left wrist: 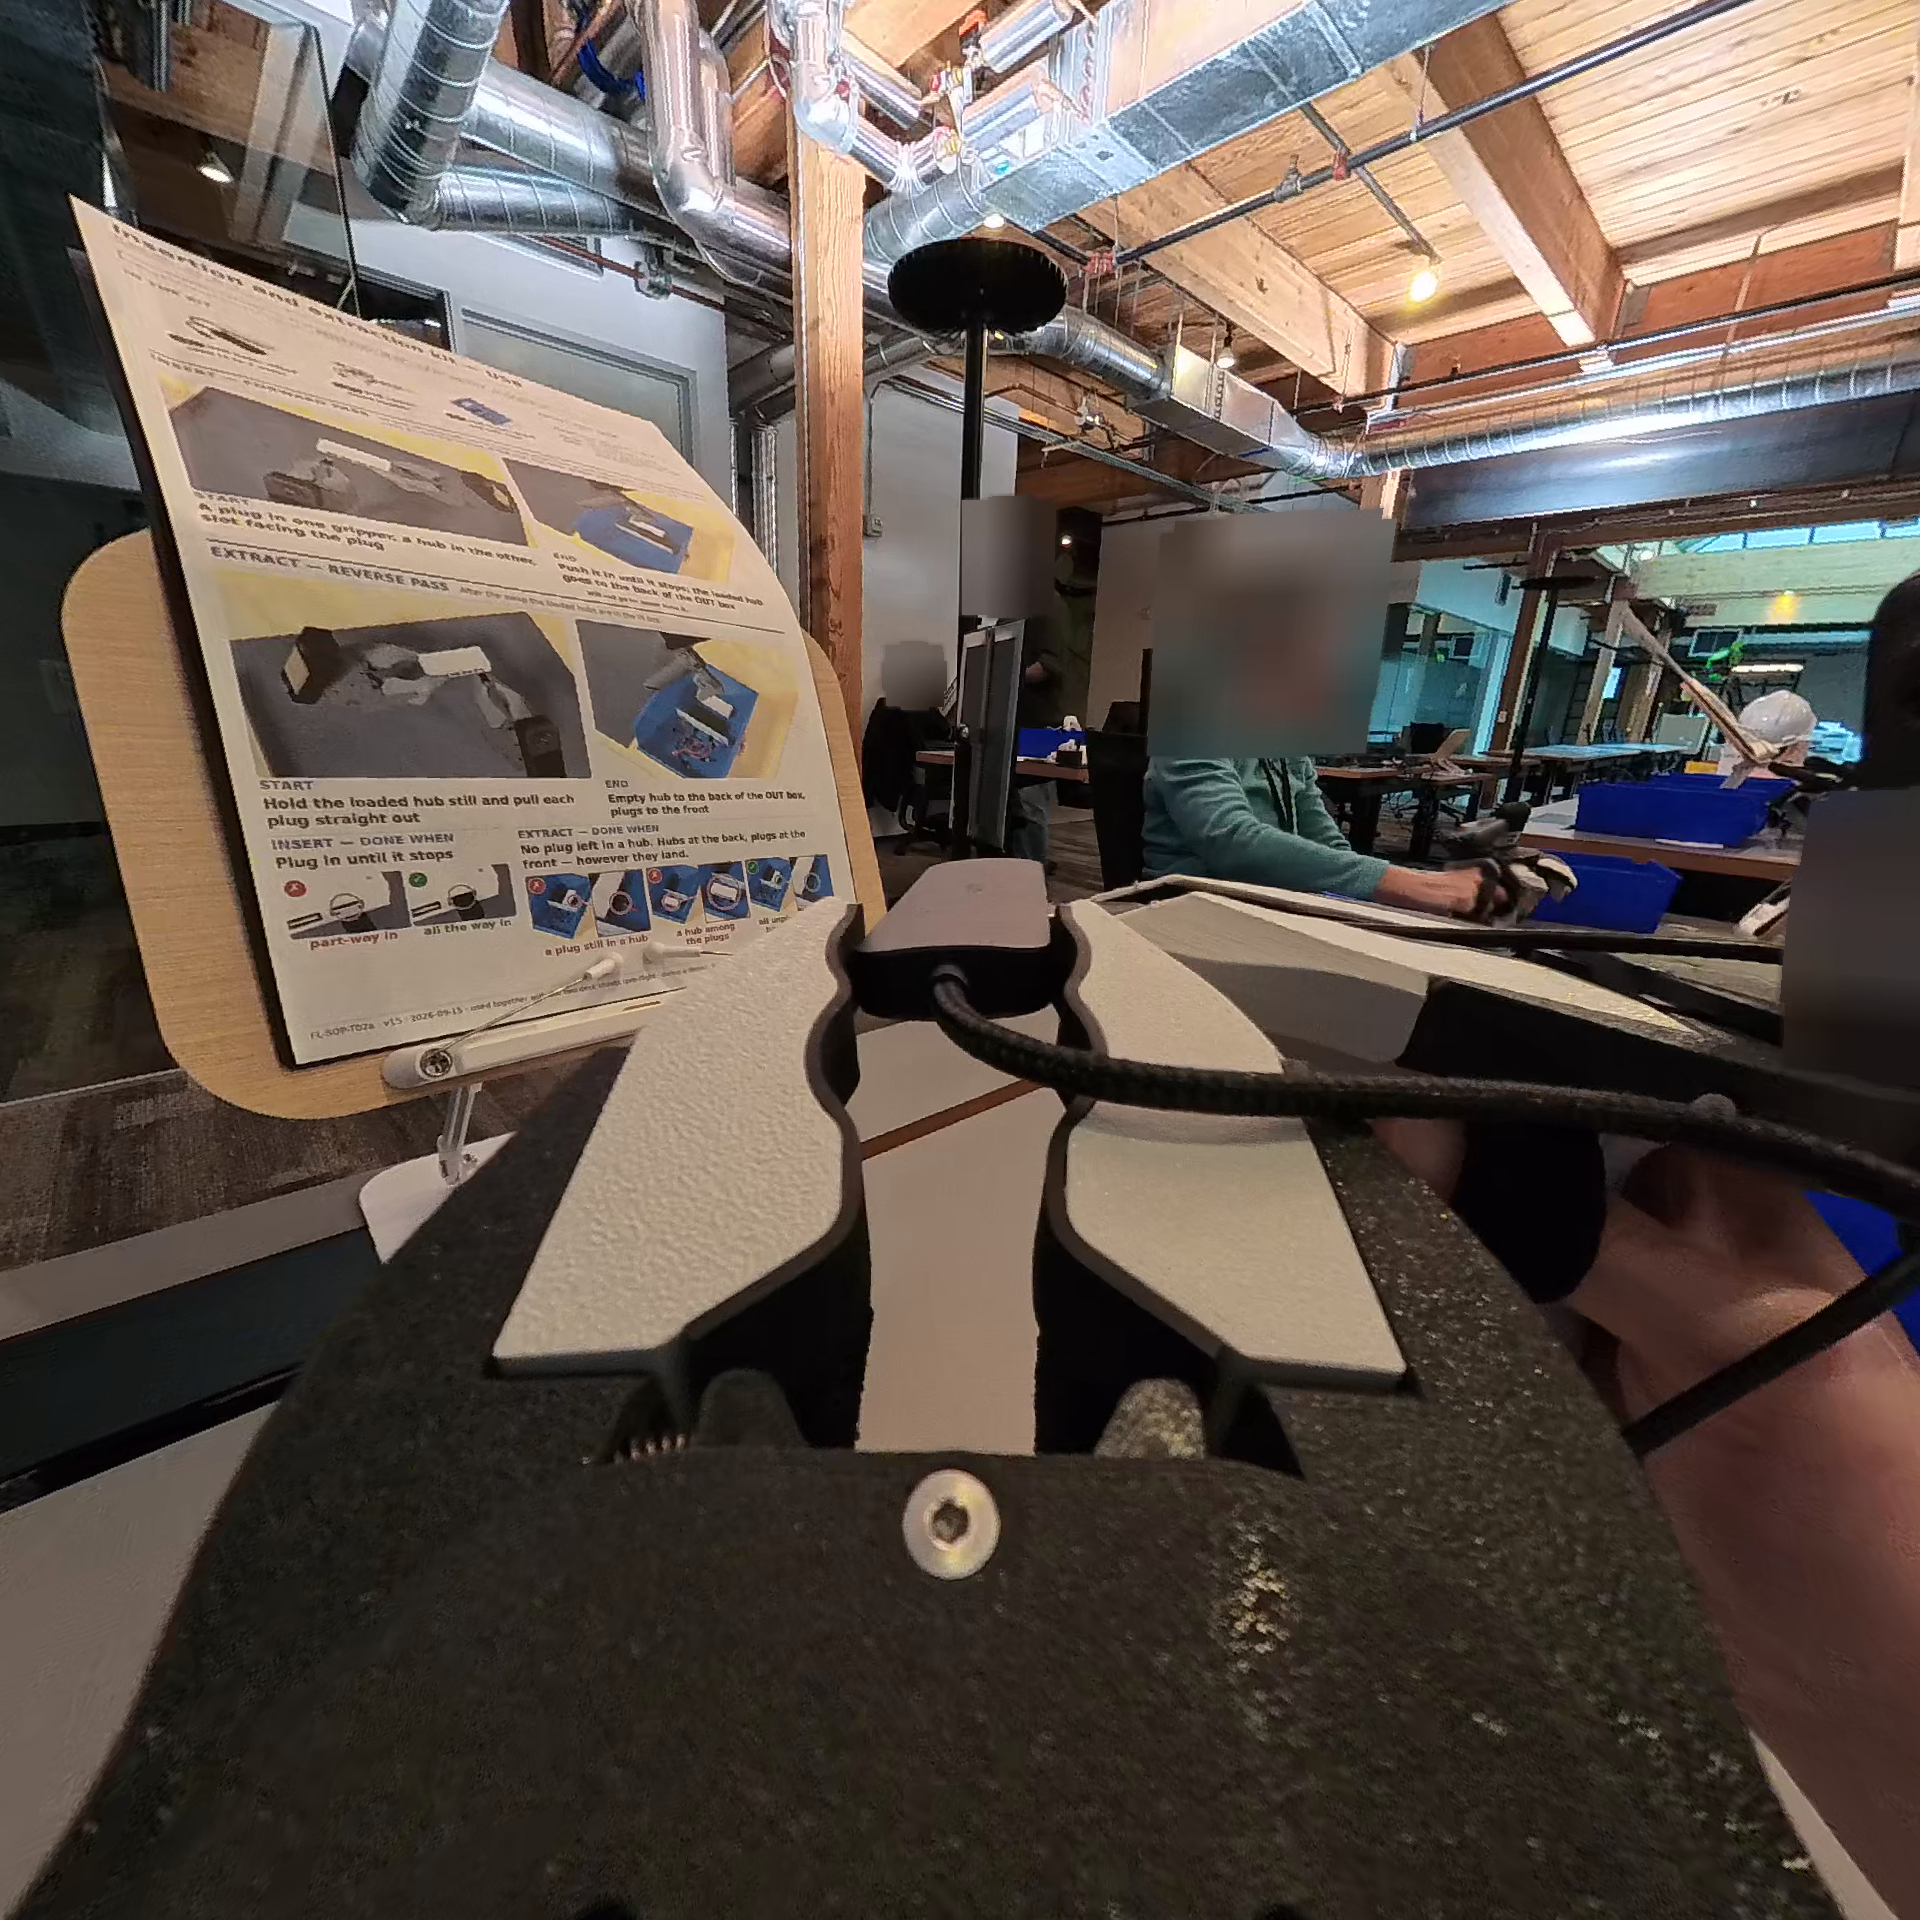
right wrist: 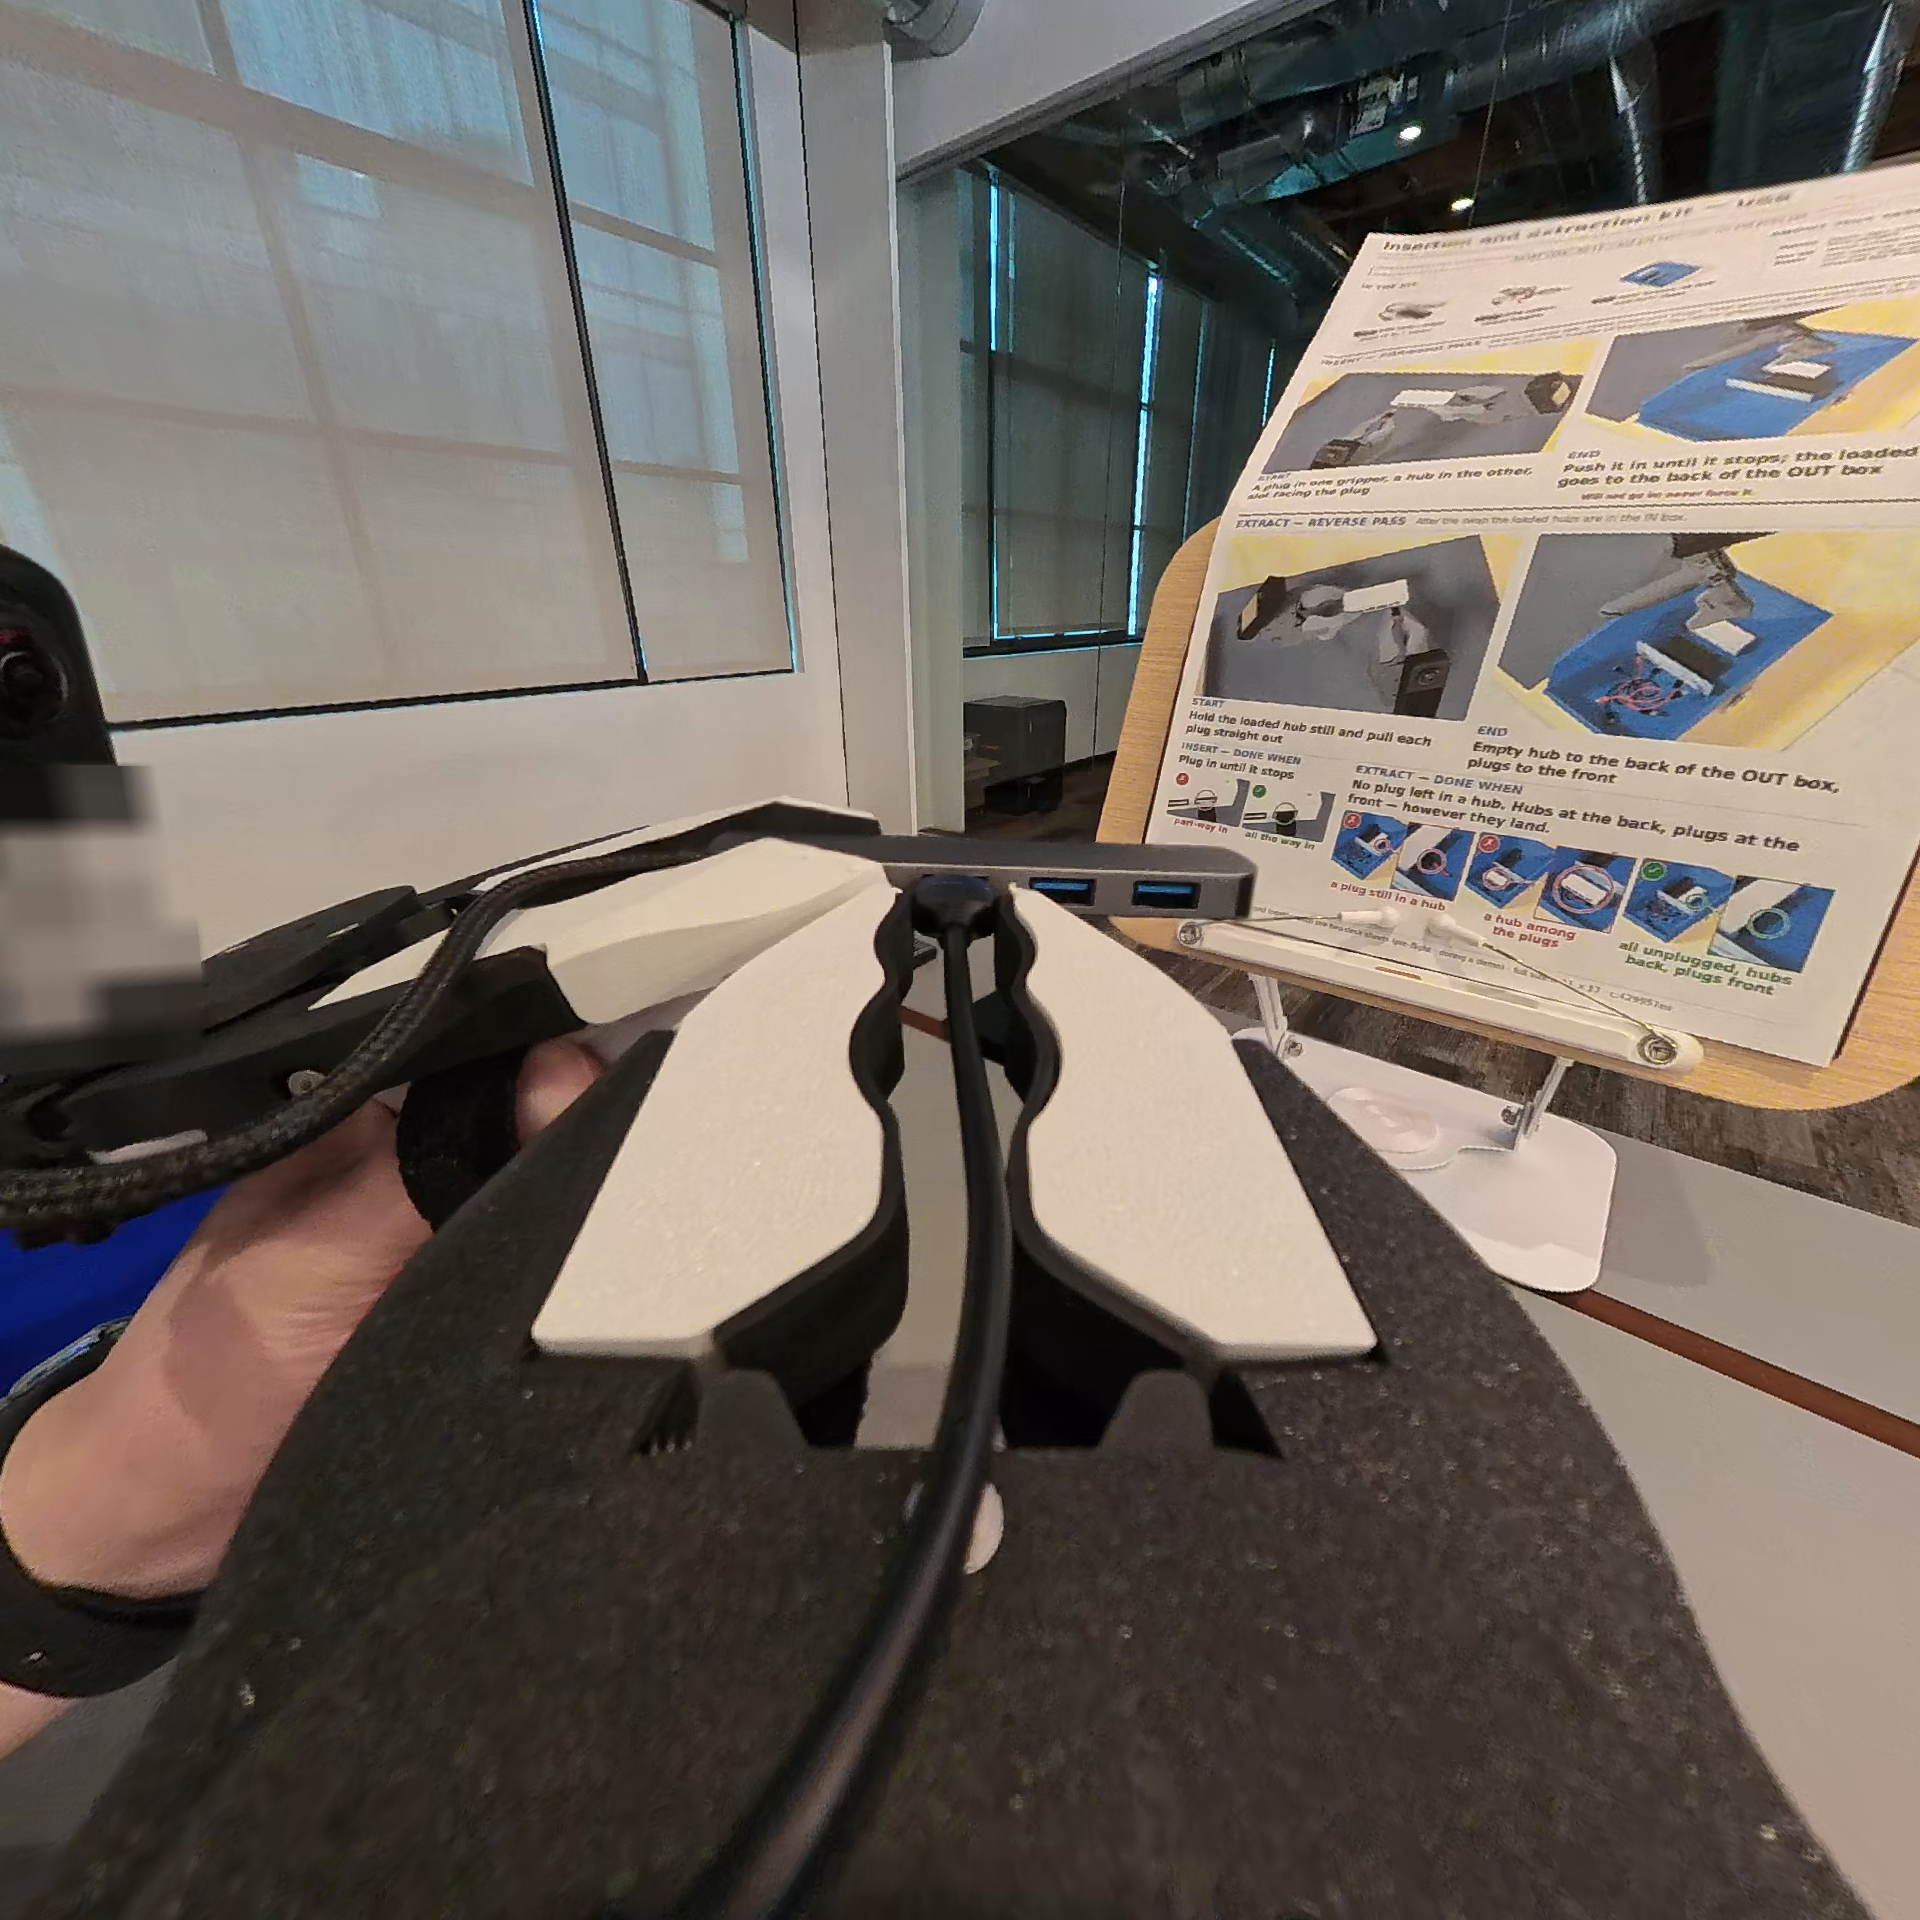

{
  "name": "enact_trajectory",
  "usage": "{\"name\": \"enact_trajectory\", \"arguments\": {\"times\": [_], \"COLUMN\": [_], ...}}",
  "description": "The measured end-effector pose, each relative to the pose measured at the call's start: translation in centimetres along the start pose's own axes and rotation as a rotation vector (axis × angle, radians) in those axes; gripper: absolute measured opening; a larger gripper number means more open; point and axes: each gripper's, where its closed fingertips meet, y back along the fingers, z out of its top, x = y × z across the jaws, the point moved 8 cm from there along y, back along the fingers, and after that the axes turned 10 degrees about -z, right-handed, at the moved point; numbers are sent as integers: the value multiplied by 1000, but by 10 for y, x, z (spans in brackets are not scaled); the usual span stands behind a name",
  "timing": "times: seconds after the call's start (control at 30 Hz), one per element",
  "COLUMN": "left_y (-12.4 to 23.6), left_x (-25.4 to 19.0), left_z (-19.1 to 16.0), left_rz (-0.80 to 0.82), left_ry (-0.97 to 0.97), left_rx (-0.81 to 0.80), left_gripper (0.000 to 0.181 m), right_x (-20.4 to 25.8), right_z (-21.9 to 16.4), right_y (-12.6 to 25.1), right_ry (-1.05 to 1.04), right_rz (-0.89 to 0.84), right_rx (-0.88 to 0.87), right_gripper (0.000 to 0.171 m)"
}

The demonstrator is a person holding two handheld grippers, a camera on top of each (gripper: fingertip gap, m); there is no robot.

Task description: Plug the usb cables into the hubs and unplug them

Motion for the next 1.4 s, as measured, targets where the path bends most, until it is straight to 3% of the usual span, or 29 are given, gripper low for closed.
{"name": "enact_trajectory", "arguments": {"times": [0.4,0.87,1.4], "left_y": [-2,0,-2], "left_x": [-2,-7,-14], "left_z": [1,4,11], "left_rz": [-29,-64,-74], "left_ry": [-17,-66,-86], "left_rx": [5,-58,-73], "left_gripper": [34,34,34], "right_x": [0,-4,2], "right_z": [0,5,11], "right_y": [4,7,17], "right_ry": [19,-37,13], "right_rz": [-21,70,-25], "right_rx": [-25,-35,-84], "right_gripper": [15,15,15]}}
